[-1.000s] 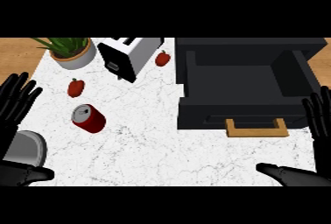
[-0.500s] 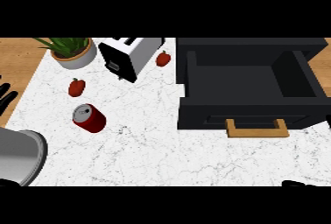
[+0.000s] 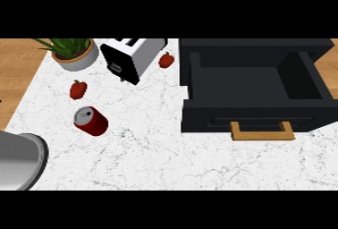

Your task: Pick up the can, place it into the drawer and close the drawer

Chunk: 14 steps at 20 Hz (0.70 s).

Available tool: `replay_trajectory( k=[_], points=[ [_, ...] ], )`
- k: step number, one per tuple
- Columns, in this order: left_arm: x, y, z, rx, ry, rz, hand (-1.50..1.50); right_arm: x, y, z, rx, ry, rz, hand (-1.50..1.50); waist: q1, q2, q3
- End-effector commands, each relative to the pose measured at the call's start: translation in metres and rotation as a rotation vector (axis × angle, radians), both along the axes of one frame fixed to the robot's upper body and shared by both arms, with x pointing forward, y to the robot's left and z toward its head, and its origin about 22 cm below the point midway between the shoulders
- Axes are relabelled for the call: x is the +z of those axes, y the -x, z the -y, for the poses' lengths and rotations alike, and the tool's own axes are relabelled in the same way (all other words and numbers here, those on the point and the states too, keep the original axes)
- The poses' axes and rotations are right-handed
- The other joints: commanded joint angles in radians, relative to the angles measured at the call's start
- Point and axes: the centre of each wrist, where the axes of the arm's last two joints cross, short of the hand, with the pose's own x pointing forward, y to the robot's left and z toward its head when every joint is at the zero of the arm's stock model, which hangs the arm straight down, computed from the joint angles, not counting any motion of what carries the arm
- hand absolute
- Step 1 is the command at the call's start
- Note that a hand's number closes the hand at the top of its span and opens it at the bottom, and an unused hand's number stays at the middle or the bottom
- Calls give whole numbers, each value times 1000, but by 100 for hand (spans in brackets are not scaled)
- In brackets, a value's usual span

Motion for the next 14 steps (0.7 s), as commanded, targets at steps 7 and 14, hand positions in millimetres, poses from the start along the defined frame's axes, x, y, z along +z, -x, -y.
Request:
replay_trajectory(
  k=[7,14],
  points=[
    [-20,-29,13,-20,146,-88,-150,10,27,1,11,-11,26,-150,-6,1,-1],
    [-32,-40,34,-5,161,-128,-150,16,37,20,6,-10,-7,-150,-3,1,0]
  ],
)
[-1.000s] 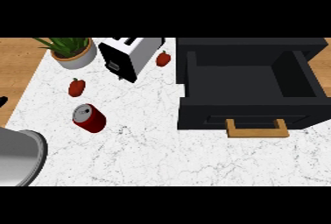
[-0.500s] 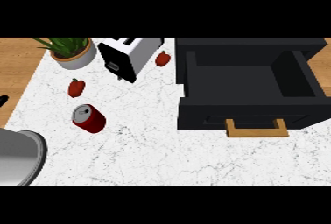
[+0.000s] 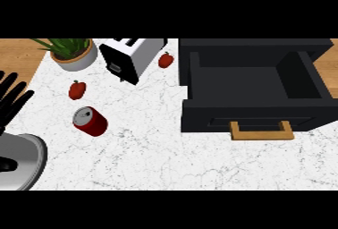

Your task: Pick up the can, place it into the drawer and close the drawer

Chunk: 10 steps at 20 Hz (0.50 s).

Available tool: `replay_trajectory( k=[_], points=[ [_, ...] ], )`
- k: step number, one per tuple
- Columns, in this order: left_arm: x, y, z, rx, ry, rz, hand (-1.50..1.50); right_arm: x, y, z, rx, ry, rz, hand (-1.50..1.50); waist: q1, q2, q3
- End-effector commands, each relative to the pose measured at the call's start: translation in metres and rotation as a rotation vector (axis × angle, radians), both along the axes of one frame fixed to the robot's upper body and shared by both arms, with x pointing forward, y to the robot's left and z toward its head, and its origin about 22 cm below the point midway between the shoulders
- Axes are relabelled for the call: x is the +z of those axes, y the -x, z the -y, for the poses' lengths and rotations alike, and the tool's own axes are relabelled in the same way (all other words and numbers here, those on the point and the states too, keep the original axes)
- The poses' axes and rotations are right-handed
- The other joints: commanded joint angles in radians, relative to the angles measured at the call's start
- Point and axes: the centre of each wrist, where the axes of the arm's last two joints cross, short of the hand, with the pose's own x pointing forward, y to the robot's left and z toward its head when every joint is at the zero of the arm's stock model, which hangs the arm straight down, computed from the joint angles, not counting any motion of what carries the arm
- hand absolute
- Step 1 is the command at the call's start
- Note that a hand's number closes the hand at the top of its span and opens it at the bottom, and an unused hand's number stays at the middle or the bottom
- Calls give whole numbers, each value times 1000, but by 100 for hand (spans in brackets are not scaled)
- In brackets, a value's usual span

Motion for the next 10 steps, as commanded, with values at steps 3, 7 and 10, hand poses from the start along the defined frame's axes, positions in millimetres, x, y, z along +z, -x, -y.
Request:
replay_trajectory(
  k=[3,7,10],
  points=[
    [-14,-25,16,0,-9,-26,-150,5,17,-5,0,10,0,-150,-2,0,0],
    [-28,-29,21,11,-21,-23,-150,-6,19,17,-10,30,-11,-150,1,0,0],
    [-46,-42,27,18,-24,-46,-150,-3,11,25,-1,-3,-6,-150,1,1,0]
  ],
)
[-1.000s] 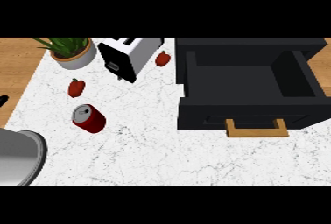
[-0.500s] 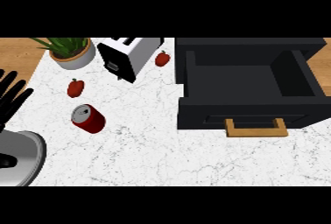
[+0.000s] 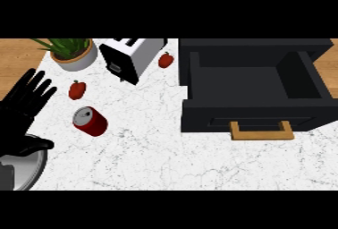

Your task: Pick up the can, place it into the drawer and close the drawer

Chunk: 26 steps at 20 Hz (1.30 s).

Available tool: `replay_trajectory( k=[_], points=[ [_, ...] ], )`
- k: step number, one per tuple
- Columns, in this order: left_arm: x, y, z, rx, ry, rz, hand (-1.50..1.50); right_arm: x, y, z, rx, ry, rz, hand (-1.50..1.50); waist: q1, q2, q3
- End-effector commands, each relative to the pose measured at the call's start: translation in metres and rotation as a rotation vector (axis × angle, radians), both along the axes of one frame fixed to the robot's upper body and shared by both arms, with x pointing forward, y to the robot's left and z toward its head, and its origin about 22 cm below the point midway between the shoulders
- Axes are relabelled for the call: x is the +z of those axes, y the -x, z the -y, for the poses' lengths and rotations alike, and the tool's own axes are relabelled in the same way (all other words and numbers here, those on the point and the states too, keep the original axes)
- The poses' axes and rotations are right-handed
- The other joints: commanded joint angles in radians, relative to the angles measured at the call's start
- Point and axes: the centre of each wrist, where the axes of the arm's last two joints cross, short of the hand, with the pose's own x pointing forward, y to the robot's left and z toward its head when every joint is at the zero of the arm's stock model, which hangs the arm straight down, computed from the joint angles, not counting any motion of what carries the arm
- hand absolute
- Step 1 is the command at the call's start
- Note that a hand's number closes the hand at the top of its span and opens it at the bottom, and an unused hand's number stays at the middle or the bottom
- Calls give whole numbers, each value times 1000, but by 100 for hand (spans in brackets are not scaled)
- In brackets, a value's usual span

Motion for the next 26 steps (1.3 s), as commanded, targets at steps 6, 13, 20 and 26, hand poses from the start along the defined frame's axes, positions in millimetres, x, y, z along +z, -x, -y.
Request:
replay_trajectory(
  k=[6,13,20,26],
  points=[
    [-52,-14,7,15,-41,-26,-150,-11,11,5,-6,-4,23,-150,-1,0,0],
    [-96,-16,8,85,-45,-44,-150,9,-5,-7,-10,5,-4,-150,2,1,0],
    [-122,-22,-18,165,-82,-52,-150,20,7,-8,-3,-15,6,-150,-3,1,-1],
    [-153,-15,-32,157,-106,-88,-150,10,8,0,5,-2,-3,-150,-2,1,-1]
  ],
)
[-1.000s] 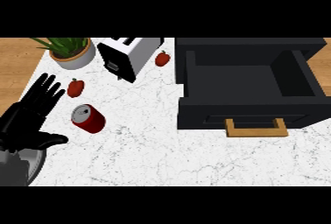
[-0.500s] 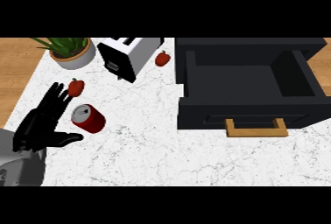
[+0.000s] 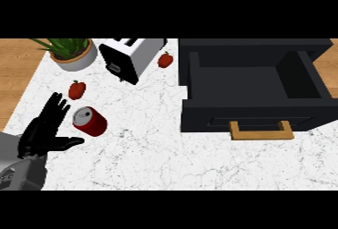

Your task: Pick up the can, place it into the drawer and close the drawer

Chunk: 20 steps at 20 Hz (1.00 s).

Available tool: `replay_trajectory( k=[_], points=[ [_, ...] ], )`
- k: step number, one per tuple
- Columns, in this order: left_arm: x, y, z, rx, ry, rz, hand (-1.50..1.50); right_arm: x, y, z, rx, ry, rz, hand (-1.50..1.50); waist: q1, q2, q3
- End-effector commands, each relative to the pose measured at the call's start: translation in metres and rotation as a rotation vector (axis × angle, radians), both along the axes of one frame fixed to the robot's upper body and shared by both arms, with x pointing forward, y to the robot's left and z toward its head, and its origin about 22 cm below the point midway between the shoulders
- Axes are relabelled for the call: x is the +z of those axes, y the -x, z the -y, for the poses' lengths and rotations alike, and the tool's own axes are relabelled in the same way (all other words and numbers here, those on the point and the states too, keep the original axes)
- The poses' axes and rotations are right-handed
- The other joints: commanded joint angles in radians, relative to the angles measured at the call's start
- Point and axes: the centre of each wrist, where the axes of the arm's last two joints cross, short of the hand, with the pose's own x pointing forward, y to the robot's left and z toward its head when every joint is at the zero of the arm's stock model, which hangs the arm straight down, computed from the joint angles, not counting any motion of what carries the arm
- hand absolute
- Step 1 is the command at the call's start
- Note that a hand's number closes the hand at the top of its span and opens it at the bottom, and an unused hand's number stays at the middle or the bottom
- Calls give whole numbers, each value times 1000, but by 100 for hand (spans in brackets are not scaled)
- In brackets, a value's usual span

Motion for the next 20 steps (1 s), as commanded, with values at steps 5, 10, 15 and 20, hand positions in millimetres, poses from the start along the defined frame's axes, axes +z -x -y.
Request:
replay_trajectory(
  k=[5,10,15,20],
  points=[
    [-46,19,-25,-5,27,-41,-150,16,9,12,-2,-16,12,-150,-7,2,-1],
    [-57,12,-25,3,54,-42,-150,4,2,4,5,-15,15,-150,-6,3,-1],
    [-48,-11,-12,-29,65,-57,-150,13,8,11,-9,-8,7,-150,-3,1,-1],
    [-74,2,15,-38,117,-70,-150,13,15,3,-6,-10,5,-150,-1,0,0]
  ],
)
